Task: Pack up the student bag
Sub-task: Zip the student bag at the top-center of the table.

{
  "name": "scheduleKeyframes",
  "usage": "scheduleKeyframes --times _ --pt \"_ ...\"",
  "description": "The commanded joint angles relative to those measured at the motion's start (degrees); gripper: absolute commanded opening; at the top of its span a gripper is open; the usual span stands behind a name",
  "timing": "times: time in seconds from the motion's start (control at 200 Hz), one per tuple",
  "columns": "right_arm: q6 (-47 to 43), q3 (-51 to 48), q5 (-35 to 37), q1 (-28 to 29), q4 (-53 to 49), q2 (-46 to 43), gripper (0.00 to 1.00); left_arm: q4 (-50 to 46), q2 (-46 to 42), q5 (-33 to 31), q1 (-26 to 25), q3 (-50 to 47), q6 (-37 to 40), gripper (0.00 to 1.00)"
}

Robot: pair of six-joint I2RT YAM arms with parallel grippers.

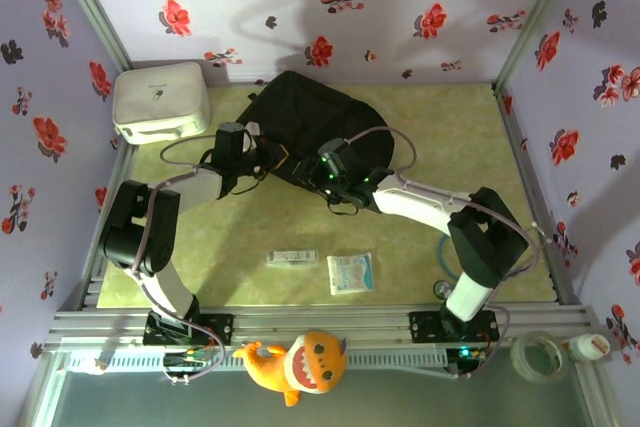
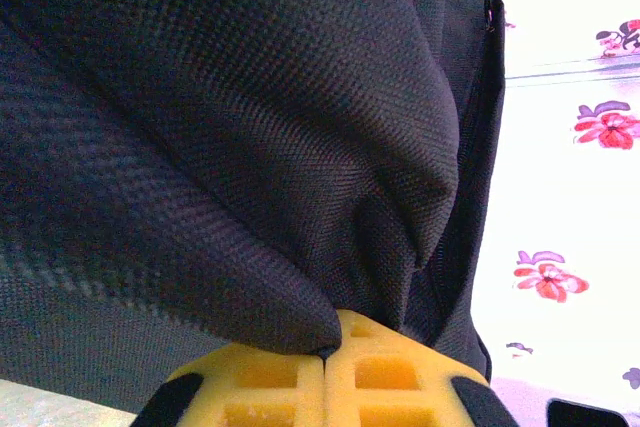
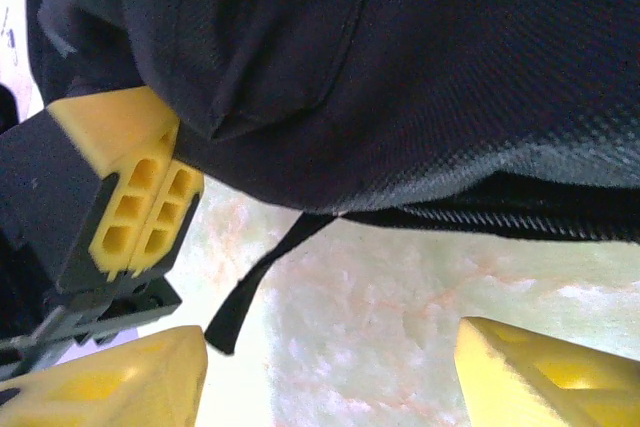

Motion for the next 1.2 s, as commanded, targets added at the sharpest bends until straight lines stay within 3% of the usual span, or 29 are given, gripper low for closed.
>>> scheduleKeyframes --times 0.0,0.385,1.04,1.195 --pt "1.6 3.4 0.7 0.1 1.8 2.0 0.67 1.4 -0.5 5.2 -1.1 1.2 1.9 0.0" --pt "0.6 7.9 1.2 0.1 -1.3 7.3 0.53 0.5 -0.5 5.9 -1.2 1.7 2.2 0.0" --pt "-2.9 4.5 4.4 0.4 -4.1 3.3 0.07 -0.6 -0.1 6.0 -1.3 2.5 2.6 0.0" --pt "-4.5 1.8 7.0 0.4 -6.3 0.4 0.03 -1.6 -0.4 4.8 -1.0 2.7 3.4 0.0"
